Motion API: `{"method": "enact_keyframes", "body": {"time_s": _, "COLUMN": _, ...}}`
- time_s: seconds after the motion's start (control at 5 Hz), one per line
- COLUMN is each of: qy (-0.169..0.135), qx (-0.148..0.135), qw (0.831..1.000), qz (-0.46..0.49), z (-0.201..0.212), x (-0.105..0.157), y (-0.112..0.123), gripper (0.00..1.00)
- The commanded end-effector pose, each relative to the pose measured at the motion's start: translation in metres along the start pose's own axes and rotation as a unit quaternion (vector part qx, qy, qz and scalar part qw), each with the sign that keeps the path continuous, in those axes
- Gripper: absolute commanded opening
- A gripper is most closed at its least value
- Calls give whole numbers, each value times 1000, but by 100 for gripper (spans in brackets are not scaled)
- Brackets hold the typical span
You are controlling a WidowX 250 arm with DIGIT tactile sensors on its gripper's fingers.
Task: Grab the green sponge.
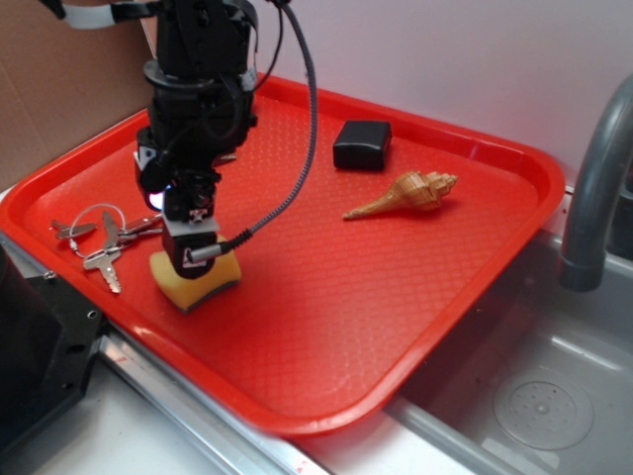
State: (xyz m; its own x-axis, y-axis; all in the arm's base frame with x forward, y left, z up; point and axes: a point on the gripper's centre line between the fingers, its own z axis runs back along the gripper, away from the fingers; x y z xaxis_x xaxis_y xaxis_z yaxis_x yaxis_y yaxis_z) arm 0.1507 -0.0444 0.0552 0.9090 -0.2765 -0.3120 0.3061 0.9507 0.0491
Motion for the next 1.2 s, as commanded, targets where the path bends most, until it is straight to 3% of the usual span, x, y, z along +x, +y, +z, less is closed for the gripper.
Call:
{"method": "enact_keyframes", "body": {"time_s": 0.0, "qy": -15, "qx": -5, "qw": 1000, "qz": -6, "z": 0, "x": -4, "y": -16, "gripper": 100}}
{"method": "enact_keyframes", "body": {"time_s": 0.4, "qy": 21, "qx": 2, "qw": 1000, "qz": 22, "z": -26, "x": -4, "y": -3, "gripper": 100}}
{"method": "enact_keyframes", "body": {"time_s": 0.6, "qy": 18, "qx": 0, "qw": 999, "qz": 37, "z": -27, "x": -6, "y": -1, "gripper": 0}}
{"method": "enact_keyframes", "body": {"time_s": 1.0, "qy": 2, "qx": -4, "qw": 999, "qz": 38, "z": -12, "x": -7, "y": 6, "gripper": 0}}
